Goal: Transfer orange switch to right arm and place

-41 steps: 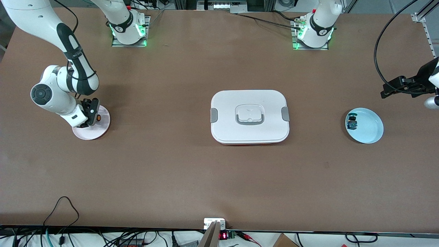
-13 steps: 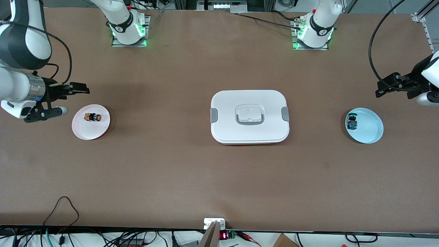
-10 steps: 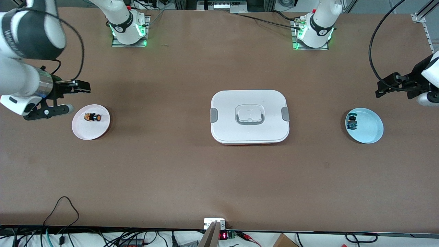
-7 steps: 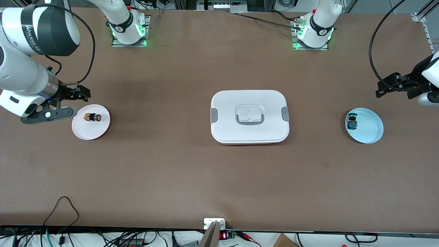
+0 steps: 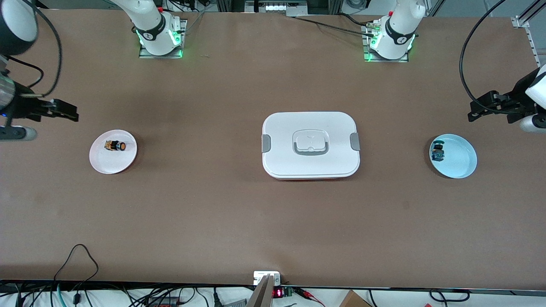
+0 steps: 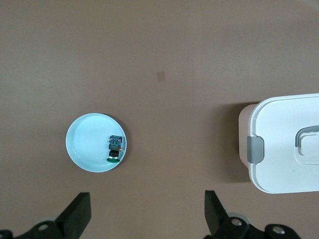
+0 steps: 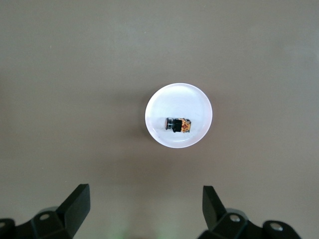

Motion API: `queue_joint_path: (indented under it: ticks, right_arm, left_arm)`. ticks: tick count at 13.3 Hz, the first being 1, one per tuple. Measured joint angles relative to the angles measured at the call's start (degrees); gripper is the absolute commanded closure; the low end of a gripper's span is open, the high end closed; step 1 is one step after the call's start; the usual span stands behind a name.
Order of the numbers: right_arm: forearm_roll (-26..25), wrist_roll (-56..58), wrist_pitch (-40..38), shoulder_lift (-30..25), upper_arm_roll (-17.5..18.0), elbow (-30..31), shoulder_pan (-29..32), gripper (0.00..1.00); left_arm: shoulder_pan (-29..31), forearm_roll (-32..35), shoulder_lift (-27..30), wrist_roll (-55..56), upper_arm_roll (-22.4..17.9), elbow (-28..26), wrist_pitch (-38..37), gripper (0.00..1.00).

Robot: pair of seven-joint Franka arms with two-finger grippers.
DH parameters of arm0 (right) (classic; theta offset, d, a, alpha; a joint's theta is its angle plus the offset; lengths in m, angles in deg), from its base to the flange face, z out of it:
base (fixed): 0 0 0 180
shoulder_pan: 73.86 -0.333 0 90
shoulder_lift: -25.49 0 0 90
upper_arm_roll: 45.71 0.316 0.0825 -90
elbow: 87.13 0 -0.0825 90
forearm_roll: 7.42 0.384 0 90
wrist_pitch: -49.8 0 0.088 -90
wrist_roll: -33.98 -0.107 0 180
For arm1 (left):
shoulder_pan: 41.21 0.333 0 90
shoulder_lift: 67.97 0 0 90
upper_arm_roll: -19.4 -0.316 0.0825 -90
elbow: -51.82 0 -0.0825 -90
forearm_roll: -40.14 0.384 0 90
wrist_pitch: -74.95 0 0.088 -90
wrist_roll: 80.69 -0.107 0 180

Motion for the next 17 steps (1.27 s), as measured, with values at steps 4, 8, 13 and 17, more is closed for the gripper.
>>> queue_joint_path:
  ticks: [4,8,13,17]
  right_arm:
    - [1.13,-0.08,5.55,-2.12,2.52,5.97,4.90,0.00]
    - [1.78,-0.17,6.00,-2.37,7.61,6.60,9.02,0.00]
    - [1.78,-0.21,8.66,-4.86,8.76,9.71,8.99,0.00]
    - [1.78,-0.27,9.90,-6.13,8.52,11.84,8.61,0.00]
  left_arm:
    - [0.08,0.00,-0.04,0.00,-0.07,0.00,0.00,0.00]
    - [0.10,0.00,-0.04,0.00,-0.11,0.00,0.00,0.00]
    - [0.10,0.00,-0.04,0.00,-0.12,0.00,0.00,0.00]
    - [0.10,0.00,-0.05,0.00,-0.12,0.00,0.00,0.00]
